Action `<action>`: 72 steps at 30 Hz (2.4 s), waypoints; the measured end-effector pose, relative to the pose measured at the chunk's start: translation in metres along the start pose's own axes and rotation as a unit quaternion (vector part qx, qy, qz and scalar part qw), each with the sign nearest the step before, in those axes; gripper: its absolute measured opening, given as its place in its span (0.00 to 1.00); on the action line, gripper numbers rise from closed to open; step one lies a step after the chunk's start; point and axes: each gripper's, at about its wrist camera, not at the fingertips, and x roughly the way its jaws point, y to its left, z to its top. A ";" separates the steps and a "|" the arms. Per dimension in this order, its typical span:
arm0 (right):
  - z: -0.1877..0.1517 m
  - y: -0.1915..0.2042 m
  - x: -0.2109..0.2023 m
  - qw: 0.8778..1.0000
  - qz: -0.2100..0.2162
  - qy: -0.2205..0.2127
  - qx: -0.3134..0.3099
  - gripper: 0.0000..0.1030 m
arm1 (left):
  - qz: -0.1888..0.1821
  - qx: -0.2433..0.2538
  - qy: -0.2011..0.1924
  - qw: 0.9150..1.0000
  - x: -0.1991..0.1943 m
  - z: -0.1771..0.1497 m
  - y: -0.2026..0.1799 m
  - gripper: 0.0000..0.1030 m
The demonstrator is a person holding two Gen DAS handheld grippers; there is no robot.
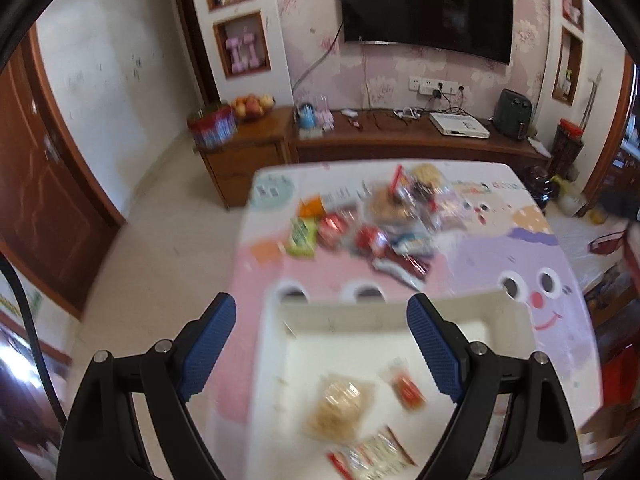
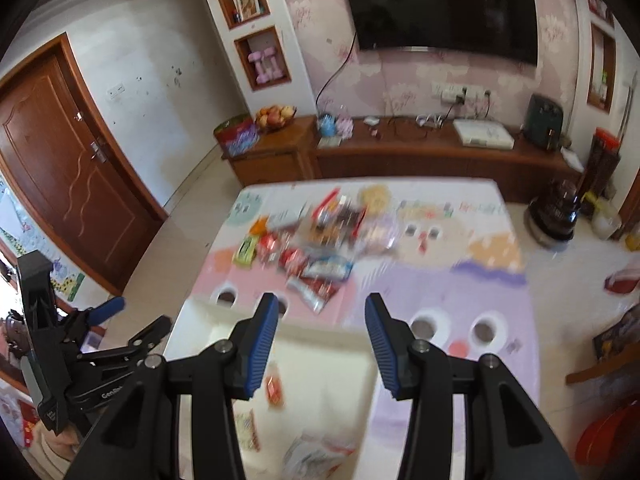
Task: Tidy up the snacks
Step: 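Grasp the green pastry pack with the left tool while the right grasps a printed snack bag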
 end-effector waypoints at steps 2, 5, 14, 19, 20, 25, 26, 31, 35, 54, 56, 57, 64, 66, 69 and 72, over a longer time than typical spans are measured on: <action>0.022 -0.005 -0.005 1.000 0.001 -0.007 0.001 0.44 | 0.024 0.012 -0.017 0.999 -0.003 0.023 0.004 0.84; 0.053 -0.007 -0.011 1.000 0.002 -0.017 -0.003 0.44 | 0.040 0.019 -0.026 0.999 -0.003 0.051 0.008 0.84; 0.136 -0.018 0.019 0.999 -0.038 -0.030 -0.012 0.49 | 0.073 0.033 -0.001 0.997 0.058 0.129 0.020 0.84; 0.147 -0.042 0.107 0.997 -0.065 0.034 0.001 0.52 | 0.067 0.035 0.079 0.994 0.151 0.148 0.029 0.84; 0.145 -0.046 0.122 0.997 -0.065 0.046 0.005 0.52 | 0.066 0.033 0.096 0.993 0.169 0.148 0.031 0.84; 0.121 -0.073 0.212 0.991 -0.051 0.120 0.027 0.52 | 0.046 -0.002 0.179 0.983 0.262 0.132 0.042 0.84; 0.115 -0.075 0.223 0.990 -0.048 0.129 0.029 0.52 | 0.042 -0.009 0.190 0.981 0.274 0.127 0.042 0.84; 0.084 -0.080 0.283 0.981 -0.043 0.186 0.036 0.52 | 0.029 -0.021 0.238 0.971 0.327 0.098 0.040 0.84; 0.069 -0.079 0.312 0.977 -0.043 0.205 0.034 0.52 | 0.026 -0.011 0.255 0.966 0.347 0.084 0.033 0.84; 0.048 -0.061 0.356 0.973 -0.073 0.218 -0.015 0.80 | -0.030 -0.046 0.274 0.960 0.377 0.074 0.041 0.84; 0.047 -0.060 0.355 0.973 -0.071 0.220 -0.022 0.80 | -0.038 -0.050 0.276 0.959 0.379 0.073 0.046 0.84; 0.047 -0.060 0.355 0.972 -0.072 0.221 -0.025 0.80 | -0.042 -0.052 0.281 0.957 0.381 0.071 0.049 0.84; 0.045 -0.058 0.356 0.970 -0.072 0.229 -0.037 0.80 | -0.056 -0.048 0.284 0.956 0.386 0.062 0.053 0.83; 0.044 -0.059 0.355 0.970 -0.071 0.230 -0.038 0.78 | -0.059 -0.039 0.276 0.959 0.383 0.061 0.050 0.68; 0.043 -0.062 0.350 0.971 -0.070 0.226 -0.034 0.67 | -0.064 -0.021 0.264 0.962 0.375 0.063 0.041 0.34; 0.042 -0.067 0.344 0.972 -0.068 0.225 -0.018 0.55 | -0.046 -0.017 0.264 0.963 0.370 0.061 0.037 0.34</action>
